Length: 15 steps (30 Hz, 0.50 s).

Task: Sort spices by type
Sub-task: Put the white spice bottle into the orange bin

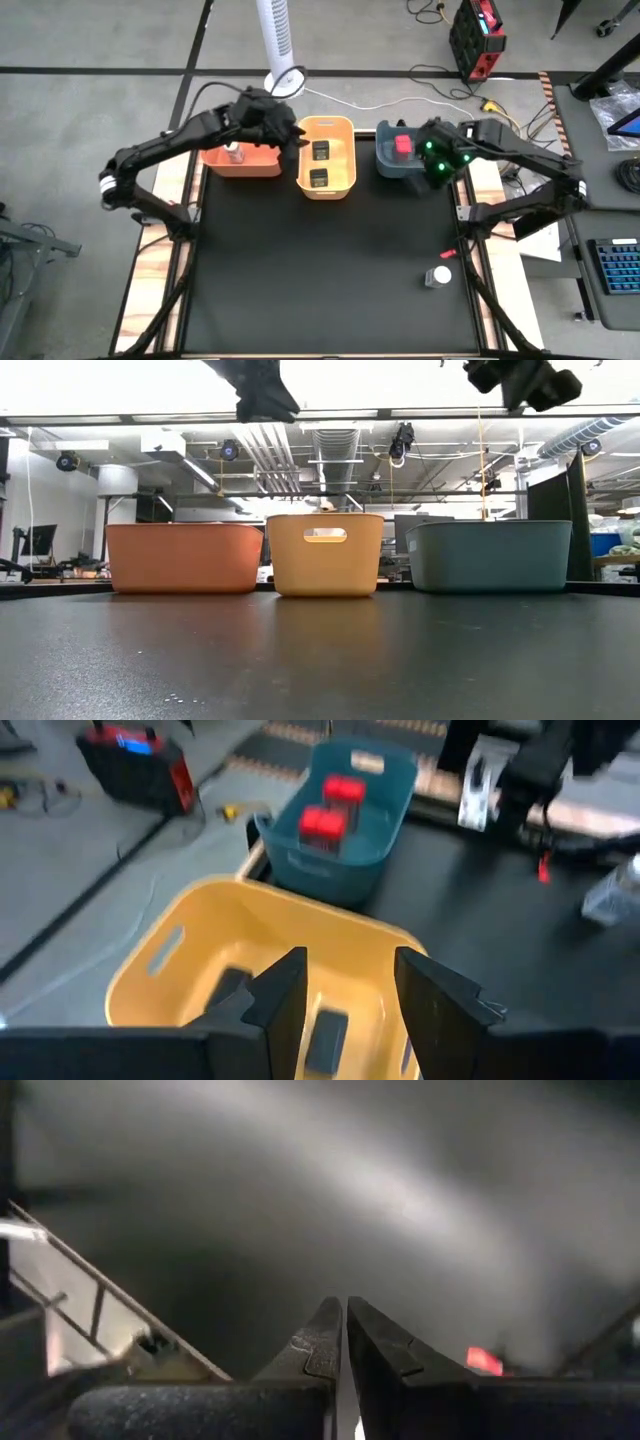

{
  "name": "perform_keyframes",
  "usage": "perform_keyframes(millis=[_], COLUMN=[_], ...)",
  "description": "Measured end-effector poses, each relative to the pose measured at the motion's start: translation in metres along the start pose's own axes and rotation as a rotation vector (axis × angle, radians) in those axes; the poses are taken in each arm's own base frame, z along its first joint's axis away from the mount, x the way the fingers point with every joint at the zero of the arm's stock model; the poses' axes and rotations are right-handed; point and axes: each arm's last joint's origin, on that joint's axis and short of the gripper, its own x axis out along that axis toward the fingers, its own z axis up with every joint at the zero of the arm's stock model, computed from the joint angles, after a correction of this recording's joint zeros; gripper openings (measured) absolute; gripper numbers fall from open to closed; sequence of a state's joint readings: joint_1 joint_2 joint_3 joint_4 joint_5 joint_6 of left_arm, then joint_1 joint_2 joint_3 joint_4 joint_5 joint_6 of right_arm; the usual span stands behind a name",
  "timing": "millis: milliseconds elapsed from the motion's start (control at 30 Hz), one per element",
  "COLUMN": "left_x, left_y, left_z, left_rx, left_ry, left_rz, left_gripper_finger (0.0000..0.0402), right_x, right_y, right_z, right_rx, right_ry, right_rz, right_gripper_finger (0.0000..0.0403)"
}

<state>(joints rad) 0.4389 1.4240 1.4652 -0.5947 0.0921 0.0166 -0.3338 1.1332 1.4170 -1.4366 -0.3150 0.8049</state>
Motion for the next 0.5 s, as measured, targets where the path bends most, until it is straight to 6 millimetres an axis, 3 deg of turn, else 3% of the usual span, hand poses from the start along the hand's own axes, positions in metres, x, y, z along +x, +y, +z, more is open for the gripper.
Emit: perform_keyframes(millis=[333,500], left_x=[-0.017,-0.02], left_y=[0.002,0.001], left_z=[0.004,0.009], left_rx=[0.037,0.062], left_ry=[-0.078,-0.112], left_rz=[0.066,0.068], left_gripper_finger=[0.0136,0.0136], right_x=[0.011,0.018], right_y=[0.016,0.013], right_z=[-0.061,-0.097], right_rx=[0.123,0.21], right_ry=[0.247,0.314], right_rz=[-0.086,-0.168], right_gripper_finger=[0.0013,0.0013])
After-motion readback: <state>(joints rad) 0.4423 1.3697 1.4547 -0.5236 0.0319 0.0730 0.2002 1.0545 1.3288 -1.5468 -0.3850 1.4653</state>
